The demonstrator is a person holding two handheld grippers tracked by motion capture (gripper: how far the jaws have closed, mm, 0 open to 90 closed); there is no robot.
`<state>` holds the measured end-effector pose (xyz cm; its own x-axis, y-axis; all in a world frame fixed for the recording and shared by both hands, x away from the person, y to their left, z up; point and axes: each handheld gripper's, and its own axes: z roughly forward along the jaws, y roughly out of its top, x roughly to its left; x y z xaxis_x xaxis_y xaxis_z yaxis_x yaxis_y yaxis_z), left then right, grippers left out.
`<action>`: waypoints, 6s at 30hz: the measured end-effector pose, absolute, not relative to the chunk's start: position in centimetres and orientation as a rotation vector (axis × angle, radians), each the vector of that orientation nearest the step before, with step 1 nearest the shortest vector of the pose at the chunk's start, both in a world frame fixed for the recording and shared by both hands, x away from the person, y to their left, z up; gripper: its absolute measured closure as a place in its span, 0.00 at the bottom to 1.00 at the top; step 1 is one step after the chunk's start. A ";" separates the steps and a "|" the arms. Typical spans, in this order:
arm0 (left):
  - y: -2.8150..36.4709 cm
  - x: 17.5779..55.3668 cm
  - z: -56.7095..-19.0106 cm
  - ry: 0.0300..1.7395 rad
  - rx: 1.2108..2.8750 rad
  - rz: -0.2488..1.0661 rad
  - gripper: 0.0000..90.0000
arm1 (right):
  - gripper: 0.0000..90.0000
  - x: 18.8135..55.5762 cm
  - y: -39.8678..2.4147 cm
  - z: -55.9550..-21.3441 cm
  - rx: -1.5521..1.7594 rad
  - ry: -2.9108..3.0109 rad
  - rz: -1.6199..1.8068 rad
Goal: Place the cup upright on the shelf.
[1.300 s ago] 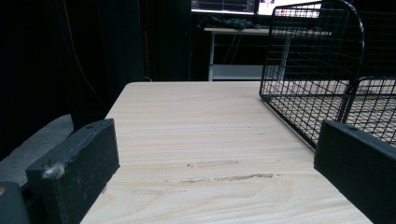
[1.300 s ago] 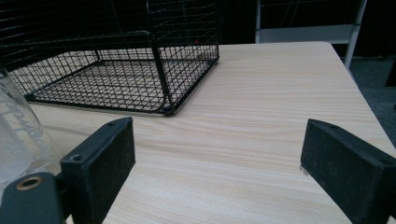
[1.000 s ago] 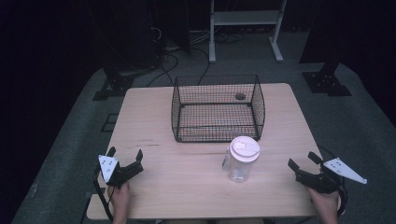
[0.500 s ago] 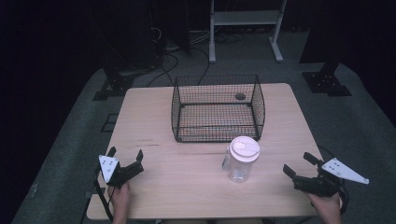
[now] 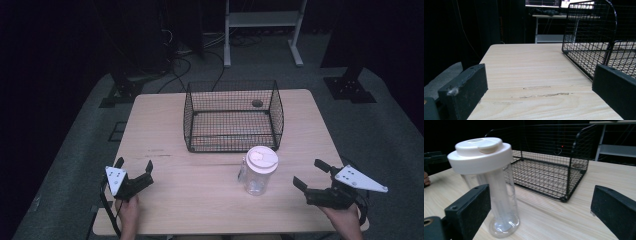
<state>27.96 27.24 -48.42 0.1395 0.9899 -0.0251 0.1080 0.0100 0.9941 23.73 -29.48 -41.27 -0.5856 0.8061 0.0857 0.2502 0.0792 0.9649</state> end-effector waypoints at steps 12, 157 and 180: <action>27.2 28.0 -48.4 1.184 1.340 1.038 0.00 | 0.02 23.9 -26.7 -40.5 0.962 1.978 1.546; 27.3 27.9 -48.4 1.184 1.331 1.032 0.00 | 0.05 34.7 -16.7 -26.6 0.798 2.046 1.578; 27.3 27.9 -48.4 1.184 1.329 1.029 0.00 | 0.05 38.9 -14.7 -24.3 0.838 2.022 1.537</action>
<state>27.95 27.32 -48.40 0.1465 0.9886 -0.0353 0.1036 0.0201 0.9944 38.87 -14.72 -24.27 -0.7071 0.7071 0.0001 0.1895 0.1894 0.9635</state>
